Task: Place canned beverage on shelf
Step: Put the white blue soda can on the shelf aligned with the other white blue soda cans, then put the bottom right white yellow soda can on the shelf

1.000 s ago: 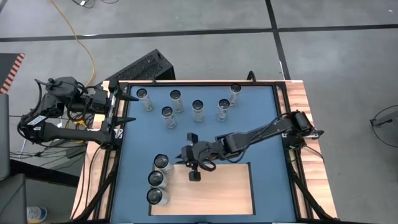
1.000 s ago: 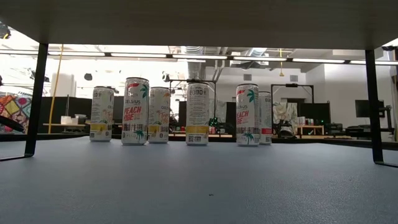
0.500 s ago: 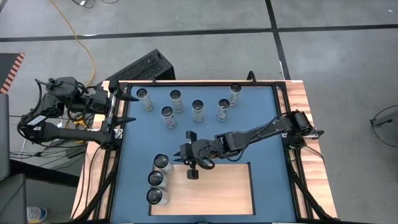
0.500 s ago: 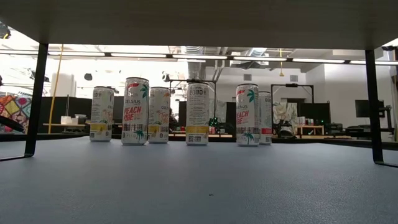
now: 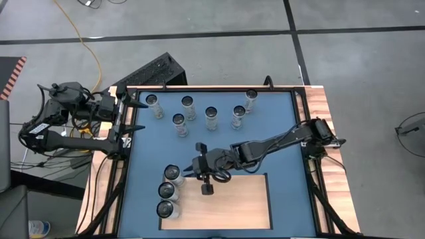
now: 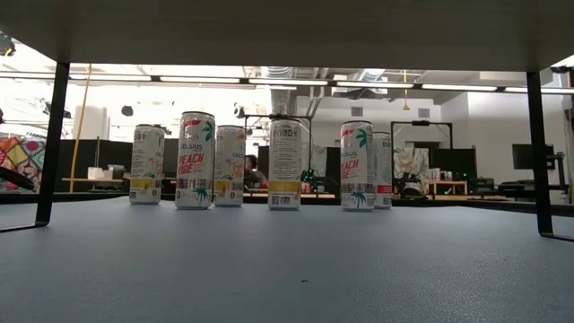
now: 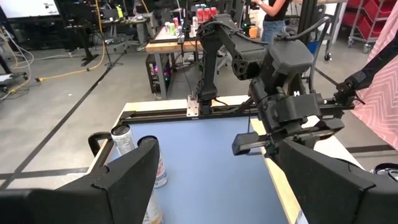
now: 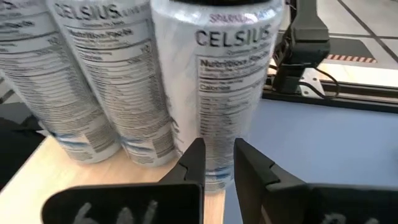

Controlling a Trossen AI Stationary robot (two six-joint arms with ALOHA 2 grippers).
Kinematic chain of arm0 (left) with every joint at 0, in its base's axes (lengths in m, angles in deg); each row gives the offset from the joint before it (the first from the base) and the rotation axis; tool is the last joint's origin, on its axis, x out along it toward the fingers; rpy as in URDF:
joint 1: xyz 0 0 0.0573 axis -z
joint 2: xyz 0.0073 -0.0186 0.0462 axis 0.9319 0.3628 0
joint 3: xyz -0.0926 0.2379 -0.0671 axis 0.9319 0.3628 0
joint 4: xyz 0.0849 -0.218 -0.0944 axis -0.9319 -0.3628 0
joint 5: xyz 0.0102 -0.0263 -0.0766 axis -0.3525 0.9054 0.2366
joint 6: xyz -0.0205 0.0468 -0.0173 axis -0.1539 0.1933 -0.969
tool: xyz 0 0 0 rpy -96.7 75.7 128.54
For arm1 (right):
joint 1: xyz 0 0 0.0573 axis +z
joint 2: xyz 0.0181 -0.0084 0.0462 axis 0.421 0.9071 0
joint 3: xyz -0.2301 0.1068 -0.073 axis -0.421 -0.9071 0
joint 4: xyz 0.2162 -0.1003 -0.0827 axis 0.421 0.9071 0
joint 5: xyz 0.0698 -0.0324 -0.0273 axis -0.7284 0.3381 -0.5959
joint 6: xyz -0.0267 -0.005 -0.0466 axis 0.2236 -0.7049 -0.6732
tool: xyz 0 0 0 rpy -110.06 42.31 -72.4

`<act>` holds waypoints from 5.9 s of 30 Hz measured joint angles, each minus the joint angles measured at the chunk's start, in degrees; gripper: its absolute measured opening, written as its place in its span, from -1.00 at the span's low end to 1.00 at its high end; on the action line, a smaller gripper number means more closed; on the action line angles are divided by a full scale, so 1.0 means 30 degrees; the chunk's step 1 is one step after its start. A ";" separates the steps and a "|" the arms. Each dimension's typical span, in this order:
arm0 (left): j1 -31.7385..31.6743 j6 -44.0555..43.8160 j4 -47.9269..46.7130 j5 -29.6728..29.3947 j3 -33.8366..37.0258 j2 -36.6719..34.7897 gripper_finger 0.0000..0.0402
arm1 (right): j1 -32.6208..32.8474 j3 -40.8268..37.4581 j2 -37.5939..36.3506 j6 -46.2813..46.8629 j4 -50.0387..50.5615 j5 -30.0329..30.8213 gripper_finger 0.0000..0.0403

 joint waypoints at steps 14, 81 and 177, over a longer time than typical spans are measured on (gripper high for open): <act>0.0000 -0.0291 -0.0022 0.0000 0.0000 0.0002 0.58 | 0.0000 0.0000 0.0000 0.1321 0.1844 -0.0293 -0.69; -0.0001 -0.0344 -0.0279 0.0000 0.0006 -0.0002 0.58 | -0.0525 0.0000 0.0000 -0.0287 -0.1067 -0.0938 -0.69; -0.0007 0.0372 -0.2428 -0.6028 0.0007 0.2713 0.58 | -0.8717 -0.0051 -0.2912 -0.1379 0.9827 0.4967 0.37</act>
